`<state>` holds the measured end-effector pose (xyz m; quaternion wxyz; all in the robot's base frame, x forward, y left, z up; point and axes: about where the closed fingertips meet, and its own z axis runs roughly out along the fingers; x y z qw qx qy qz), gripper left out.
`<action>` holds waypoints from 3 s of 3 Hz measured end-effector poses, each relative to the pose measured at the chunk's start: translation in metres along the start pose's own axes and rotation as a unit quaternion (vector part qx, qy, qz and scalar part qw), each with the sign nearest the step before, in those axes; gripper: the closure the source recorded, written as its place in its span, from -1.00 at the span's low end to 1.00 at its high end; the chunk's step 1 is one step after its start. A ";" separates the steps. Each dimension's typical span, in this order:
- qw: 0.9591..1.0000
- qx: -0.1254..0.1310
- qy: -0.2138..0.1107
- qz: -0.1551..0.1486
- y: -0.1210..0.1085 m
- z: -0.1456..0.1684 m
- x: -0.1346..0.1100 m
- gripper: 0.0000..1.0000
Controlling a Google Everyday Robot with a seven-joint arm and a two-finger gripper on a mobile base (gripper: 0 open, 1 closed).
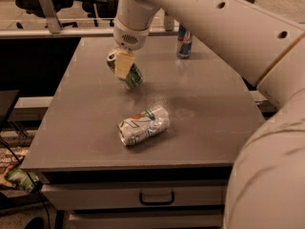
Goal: Knock green can over
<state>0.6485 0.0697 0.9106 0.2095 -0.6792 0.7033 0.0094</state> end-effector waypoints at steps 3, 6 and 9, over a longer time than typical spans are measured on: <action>0.961 0.024 0.178 -0.211 0.052 -0.002 0.018 1.00; 0.949 0.003 0.195 -0.246 0.055 0.019 0.009 -0.25; 0.952 -0.015 0.181 -0.245 0.061 0.025 0.004 -1.00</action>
Offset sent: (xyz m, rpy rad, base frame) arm -0.0585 -0.0158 -0.0090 -0.5024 -0.1818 0.3008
